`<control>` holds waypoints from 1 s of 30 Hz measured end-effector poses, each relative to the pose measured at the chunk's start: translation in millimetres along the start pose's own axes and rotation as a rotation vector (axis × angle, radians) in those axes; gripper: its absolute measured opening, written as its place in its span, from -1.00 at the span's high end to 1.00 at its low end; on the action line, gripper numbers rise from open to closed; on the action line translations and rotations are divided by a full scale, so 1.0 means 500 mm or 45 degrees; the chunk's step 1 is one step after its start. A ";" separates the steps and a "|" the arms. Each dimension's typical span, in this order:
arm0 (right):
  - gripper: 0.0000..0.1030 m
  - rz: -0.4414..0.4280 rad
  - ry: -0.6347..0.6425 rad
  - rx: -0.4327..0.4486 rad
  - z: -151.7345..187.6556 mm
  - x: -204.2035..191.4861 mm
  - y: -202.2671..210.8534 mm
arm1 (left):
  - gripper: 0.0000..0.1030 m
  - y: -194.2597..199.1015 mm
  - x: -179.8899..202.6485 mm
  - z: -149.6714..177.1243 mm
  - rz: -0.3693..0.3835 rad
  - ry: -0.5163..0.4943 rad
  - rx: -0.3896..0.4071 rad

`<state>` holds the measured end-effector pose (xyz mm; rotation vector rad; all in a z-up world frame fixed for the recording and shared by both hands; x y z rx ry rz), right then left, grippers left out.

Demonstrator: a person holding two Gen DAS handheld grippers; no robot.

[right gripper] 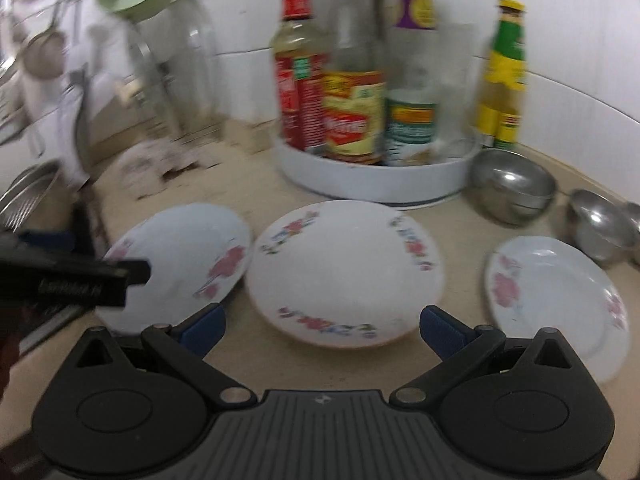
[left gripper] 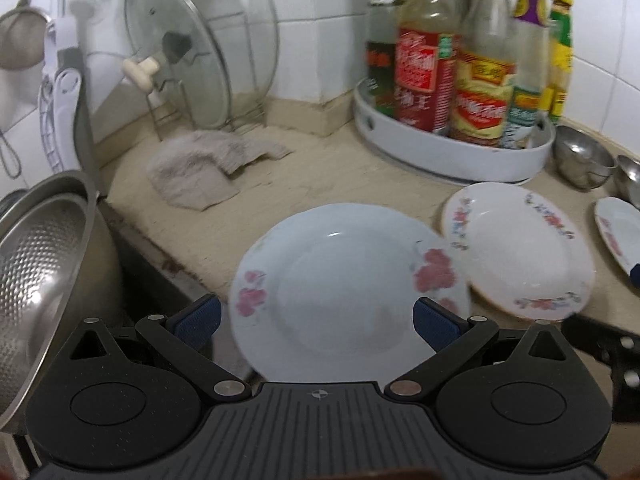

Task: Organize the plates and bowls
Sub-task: 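Move the right tool to the pink-rose plate and grip its rim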

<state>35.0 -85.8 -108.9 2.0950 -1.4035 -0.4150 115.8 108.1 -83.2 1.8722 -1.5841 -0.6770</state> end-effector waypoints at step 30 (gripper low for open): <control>-0.42 -0.409 -0.236 -0.182 -0.018 -0.092 -0.123 | -0.97 -0.143 -0.077 -0.053 0.154 0.003 -0.163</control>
Point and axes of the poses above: each gripper's, at about its wrist camera, not at the fingertips, and y roughly against the way its jaws point, x to its right, z to its underside, the point moved 3 cm from there along -y, roughly the way its jaws point, and after that the axes turned 7 degrees about y, right-handed, at the moved point
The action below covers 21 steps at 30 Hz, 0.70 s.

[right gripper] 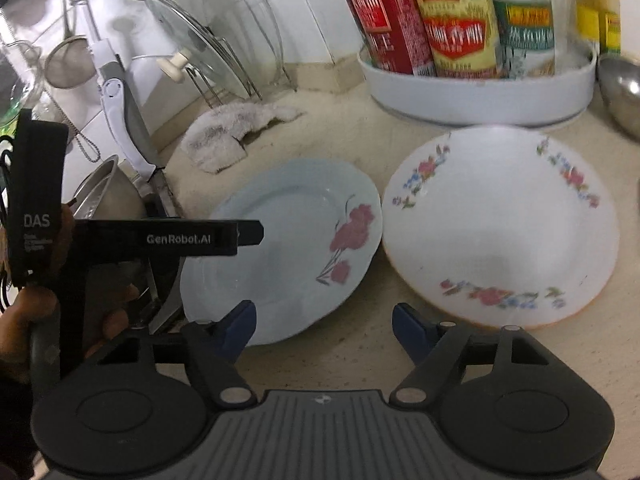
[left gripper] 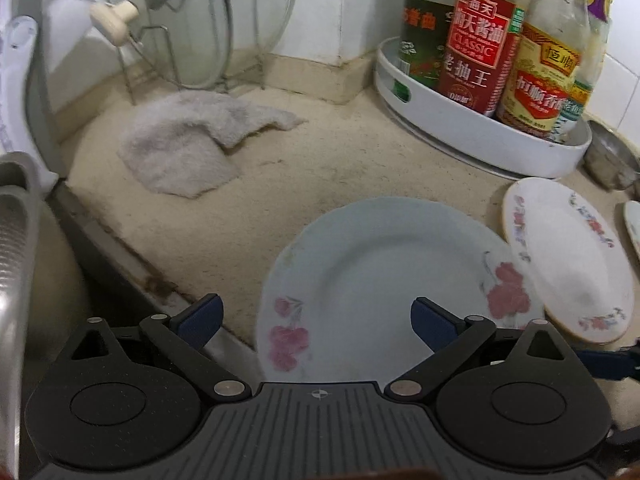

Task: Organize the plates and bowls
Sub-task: 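Move the right tool to the pink-rose plate and grip its rim, then lift the pink-rose plate with the right tool and carry it toward the other plates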

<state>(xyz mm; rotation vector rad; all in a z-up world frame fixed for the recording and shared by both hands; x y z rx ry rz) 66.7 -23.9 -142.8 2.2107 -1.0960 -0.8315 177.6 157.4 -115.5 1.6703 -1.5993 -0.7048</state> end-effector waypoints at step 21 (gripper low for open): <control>0.42 -0.027 -0.069 0.018 0.015 0.026 0.013 | -0.93 0.010 0.047 0.054 0.207 -0.176 -0.077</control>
Point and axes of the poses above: each gripper's, at about its wrist camera, not at the fingertips, and y roughly against the way its jaws point, x to its right, z to its underside, the point moved 3 cm from there along -y, roughly the way its jaws point, and after that the axes turned 7 degrees about y, right-handed, at the moved point
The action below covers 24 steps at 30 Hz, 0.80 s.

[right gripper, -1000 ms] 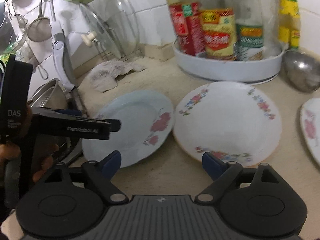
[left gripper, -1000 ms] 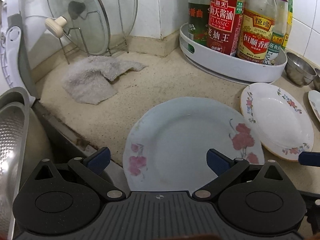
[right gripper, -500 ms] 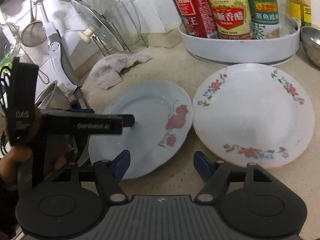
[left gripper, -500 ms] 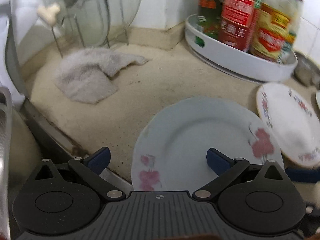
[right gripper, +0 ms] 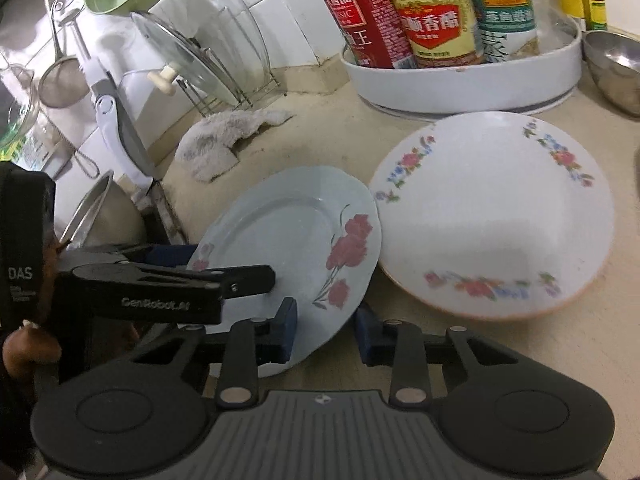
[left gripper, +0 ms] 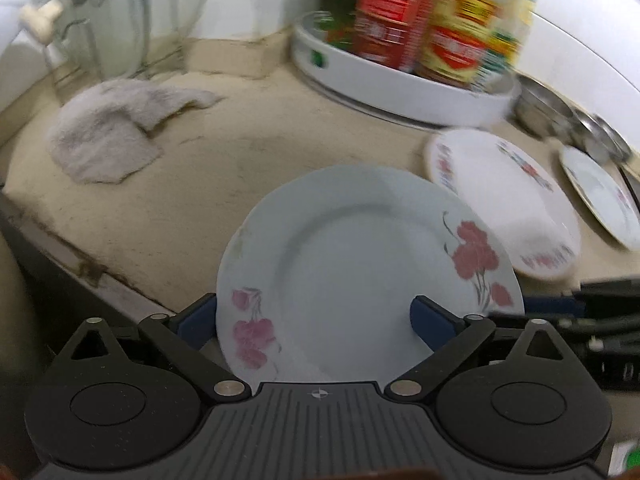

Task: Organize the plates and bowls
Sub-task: 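Lift the pink-rose plate with the right tool and carry it toward the other plates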

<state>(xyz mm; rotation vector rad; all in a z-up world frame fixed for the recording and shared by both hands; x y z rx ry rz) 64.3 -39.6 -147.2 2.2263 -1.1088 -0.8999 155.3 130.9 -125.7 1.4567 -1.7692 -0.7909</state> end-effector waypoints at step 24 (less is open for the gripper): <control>0.38 0.392 -0.445 0.038 0.214 0.243 0.330 | -0.91 -0.022 0.424 0.104 0.530 -0.645 -0.106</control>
Point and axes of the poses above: each gripper's, at about its wrist camera, not at the fingertips, and y roughly against the way its jaws point, x to its right, z to its underside, the point moved 3 cm from there along -y, roughly the way its jaws point, and after that the axes turned 7 degrees about y, right-handed, at the moved point
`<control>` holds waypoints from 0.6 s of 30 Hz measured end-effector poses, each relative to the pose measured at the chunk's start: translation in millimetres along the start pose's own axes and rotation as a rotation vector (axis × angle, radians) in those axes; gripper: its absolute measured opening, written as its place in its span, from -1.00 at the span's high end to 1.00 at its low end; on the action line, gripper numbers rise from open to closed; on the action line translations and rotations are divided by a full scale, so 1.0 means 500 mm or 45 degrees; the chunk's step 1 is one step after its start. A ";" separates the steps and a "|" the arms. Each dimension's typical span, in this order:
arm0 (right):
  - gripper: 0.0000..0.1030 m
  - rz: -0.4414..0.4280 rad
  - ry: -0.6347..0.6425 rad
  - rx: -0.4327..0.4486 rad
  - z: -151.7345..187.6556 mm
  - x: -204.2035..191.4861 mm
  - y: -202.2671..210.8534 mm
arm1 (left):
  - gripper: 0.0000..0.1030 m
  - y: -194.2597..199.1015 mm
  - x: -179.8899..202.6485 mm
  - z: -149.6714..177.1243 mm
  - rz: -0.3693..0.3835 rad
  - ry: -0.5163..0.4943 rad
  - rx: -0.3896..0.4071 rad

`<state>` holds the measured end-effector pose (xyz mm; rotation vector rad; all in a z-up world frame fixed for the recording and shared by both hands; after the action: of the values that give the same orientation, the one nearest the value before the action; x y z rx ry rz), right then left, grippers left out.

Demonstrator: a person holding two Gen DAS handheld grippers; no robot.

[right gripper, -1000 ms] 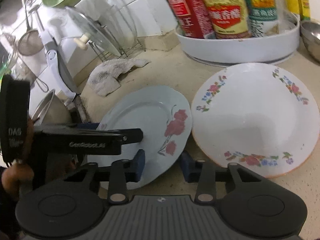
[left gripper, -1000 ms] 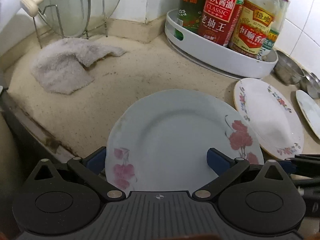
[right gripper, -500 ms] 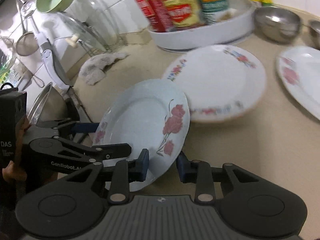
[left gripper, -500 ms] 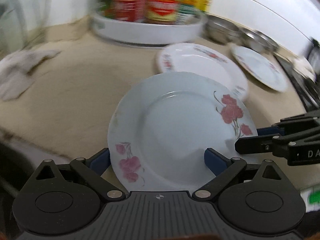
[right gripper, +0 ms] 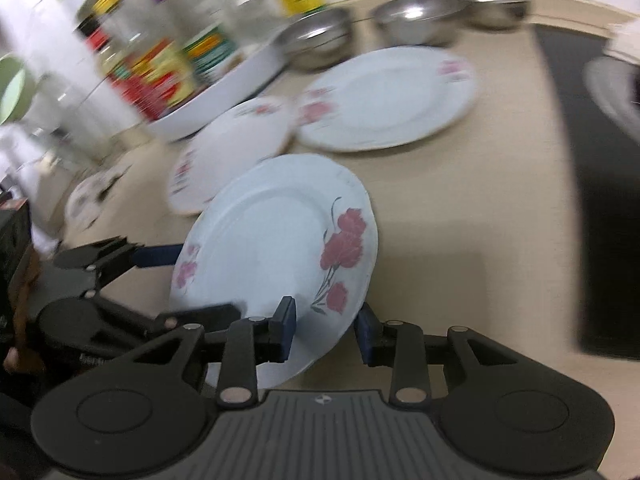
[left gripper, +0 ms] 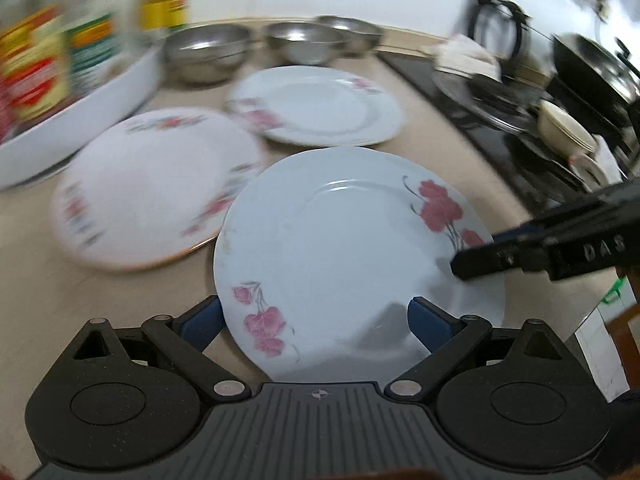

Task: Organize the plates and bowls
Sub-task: 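Lift the pink-rose plate with the right tool and carry it toward the other plates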

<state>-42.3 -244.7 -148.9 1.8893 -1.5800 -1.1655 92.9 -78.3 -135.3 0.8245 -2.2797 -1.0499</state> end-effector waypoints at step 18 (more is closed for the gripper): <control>0.22 0.076 0.356 -0.008 -0.039 0.075 0.008 | -0.91 0.026 -0.052 -0.065 -0.158 0.353 0.125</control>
<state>-28.9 -284.9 -147.1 1.8919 -1.4656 -0.8380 127.8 -69.7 -110.8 1.0911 -2.0791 -0.8221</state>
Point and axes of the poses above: each gripper's, at about its wrist camera, not at the fingertips, and y roughly against the way its jaws point, x to its right, z to its underside, the point moved 3 cm from there along -y, roughly the way its jaws point, and after that the axes turned 7 degrees about y, right-handed, at the moved point
